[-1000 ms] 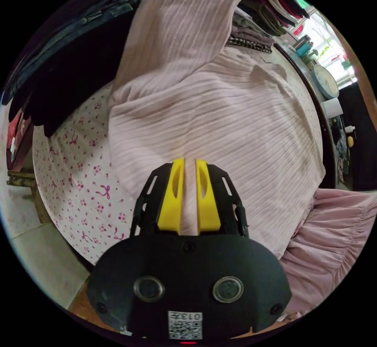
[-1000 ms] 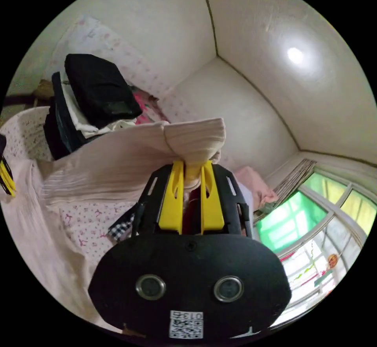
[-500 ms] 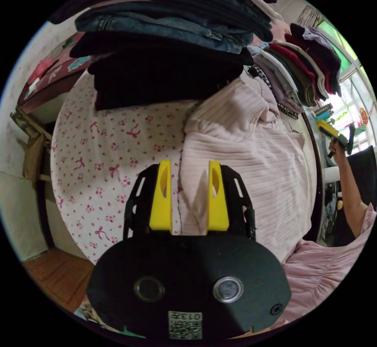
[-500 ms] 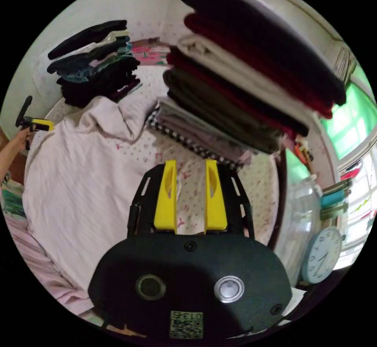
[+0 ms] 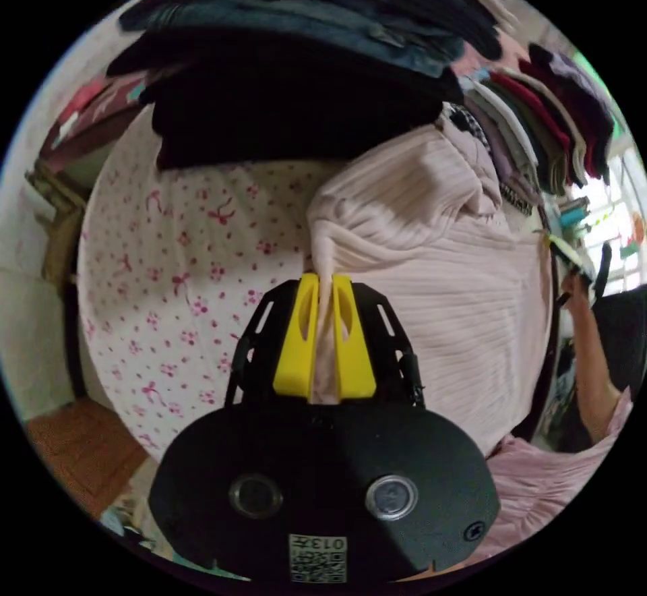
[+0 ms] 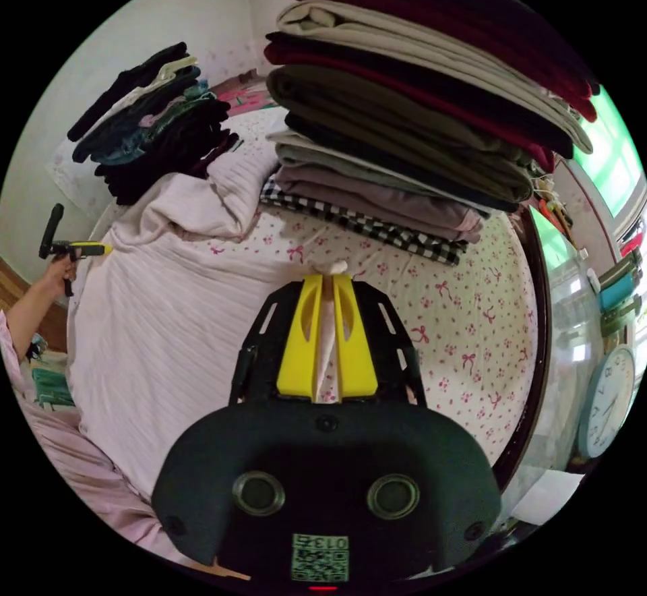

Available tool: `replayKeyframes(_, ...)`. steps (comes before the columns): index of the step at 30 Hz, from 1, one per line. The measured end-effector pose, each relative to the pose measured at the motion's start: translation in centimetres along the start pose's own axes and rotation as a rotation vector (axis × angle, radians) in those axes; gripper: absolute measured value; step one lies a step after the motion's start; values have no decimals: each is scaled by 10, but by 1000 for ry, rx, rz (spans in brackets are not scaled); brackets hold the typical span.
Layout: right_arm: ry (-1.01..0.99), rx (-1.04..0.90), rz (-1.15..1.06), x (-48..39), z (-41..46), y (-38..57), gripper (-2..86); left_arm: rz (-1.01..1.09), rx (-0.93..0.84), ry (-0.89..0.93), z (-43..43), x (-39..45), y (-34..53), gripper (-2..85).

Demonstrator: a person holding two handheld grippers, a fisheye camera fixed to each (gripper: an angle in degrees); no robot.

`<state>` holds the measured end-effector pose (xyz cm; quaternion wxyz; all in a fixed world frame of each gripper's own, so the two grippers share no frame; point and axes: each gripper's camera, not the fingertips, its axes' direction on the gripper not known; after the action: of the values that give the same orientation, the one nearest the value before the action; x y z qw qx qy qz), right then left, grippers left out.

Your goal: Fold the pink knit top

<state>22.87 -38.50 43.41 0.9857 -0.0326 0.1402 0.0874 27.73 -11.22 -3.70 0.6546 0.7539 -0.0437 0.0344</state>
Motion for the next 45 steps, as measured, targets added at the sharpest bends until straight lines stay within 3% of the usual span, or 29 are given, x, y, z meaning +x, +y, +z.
replayKeyframes(3, 41, -69, -2, 4, 4, 14, 60, -158, 70, 138, 1, -23, 12, 65)
replayKeyframes(9, -2, -10, 163, 33, -57, 108, 77, -90, 355, -74, -52, 22, 43, 74)
replayKeyframes(16, -115, -132, 290, 17, -71, 205, 94, 532, 150, 51, 24, 219, 0, 78)
replayKeyframes(21, -271, -108, 376, 16, -85, 233, 45, 753, 7, 91, 88, 326, -2, 73)
replayKeyframes(25, -294, -92, 313, 4, -105, 230, 27, 778, -51, 67, 115, 356, 0, 64)
replayKeyframes(31, -187, 79, -38, -94, -177, 203, 22, 706, 64, 90, 79, 349, -7, 73)
replayKeyframes(37, -61, -161, -425, -221, -131, 180, 29, 803, 87, 89, 68, 403, -18, 101)
replayKeyframes(40, -52, -98, -374, -223, -158, 185, 42, 868, 77, 102, 79, 440, -19, 127)
replayKeyframes(45, -27, -76, -45, -149, -217, 235, 65, 960, -43, 64, 124, 499, -19, 162)
